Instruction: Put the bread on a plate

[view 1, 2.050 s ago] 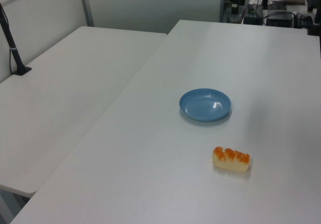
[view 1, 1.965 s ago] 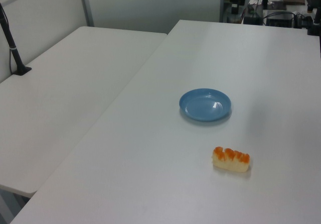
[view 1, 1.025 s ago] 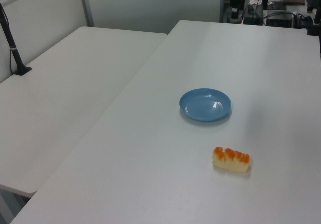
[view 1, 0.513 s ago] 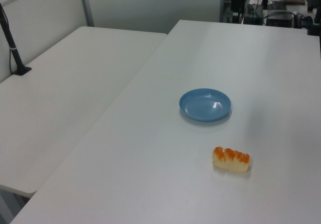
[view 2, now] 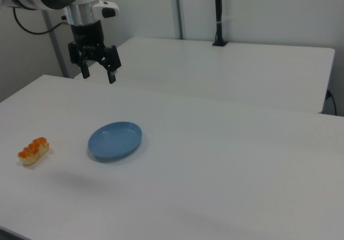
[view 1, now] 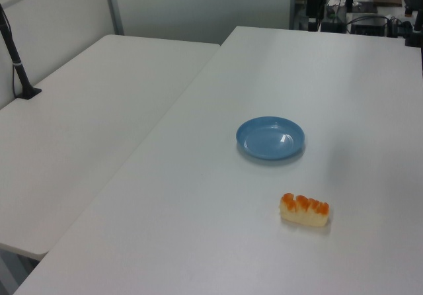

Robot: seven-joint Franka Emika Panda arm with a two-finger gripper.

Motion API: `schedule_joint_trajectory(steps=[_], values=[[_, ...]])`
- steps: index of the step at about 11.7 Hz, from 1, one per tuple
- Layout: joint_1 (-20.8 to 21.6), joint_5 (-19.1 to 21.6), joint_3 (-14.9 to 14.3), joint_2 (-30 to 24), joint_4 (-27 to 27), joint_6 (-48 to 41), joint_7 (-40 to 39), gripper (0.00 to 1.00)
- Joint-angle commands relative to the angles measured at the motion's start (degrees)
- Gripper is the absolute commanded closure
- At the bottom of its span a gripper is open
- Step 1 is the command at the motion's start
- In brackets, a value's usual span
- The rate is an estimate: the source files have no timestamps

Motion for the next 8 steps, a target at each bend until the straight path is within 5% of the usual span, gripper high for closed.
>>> schedule_joint_trajectory(steps=[1, 4, 8], values=[[-1.32, 1.97, 1.67, -4.58, -5.28, 0.85, -0.98, 0.00], [-1.60, 4.88, 7.35, -10.29, -15.72, 10.05, 6.44, 0.00], [-0.28, 6.19, 17.04, -8.64, -19.88, 17.91, 25.36, 0.00]])
